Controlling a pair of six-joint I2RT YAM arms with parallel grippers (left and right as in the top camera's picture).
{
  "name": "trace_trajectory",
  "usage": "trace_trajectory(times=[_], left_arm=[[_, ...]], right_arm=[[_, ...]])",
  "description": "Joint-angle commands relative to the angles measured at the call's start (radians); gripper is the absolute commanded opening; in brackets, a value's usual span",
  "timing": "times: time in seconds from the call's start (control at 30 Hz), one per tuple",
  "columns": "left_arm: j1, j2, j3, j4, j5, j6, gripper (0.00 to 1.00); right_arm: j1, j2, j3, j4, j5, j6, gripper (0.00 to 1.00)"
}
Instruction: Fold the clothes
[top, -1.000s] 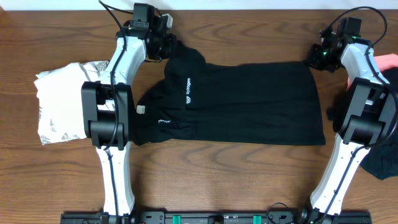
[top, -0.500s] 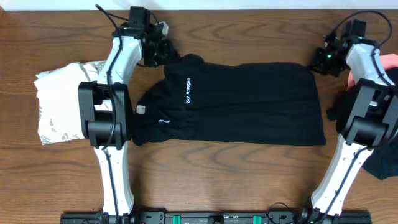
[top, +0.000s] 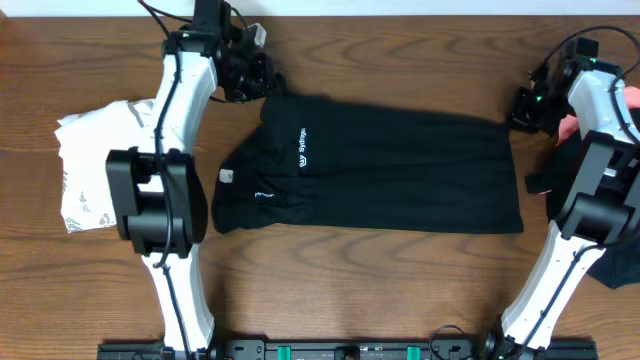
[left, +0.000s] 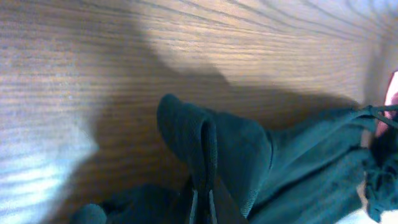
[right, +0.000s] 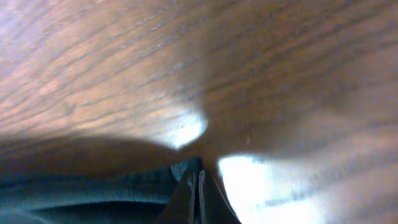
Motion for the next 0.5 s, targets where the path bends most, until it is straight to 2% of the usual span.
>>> trace_trajectory(times=[0.0, 0.23, 0.47], left_arm=[[0.002, -0.043, 0.015, -0.027, 0.01, 0.003, 0.06], [0.002, -0.053, 0.015, -0.14, 0.01, 0.003, 0.06], [0.002, -0.053, 0.015, -0.21, 0.009, 0.004, 0.06]], right_arm=[[-0.007, -0.079, -0.002, -0.017, 0.011, -0.016, 0.01], [-0.007, -0.139, -0.002, -0.069, 0.011, -0.019, 0.01], [-0.01, -0.155, -0.002, -0.206, 0.037, -0.019, 0.01]])
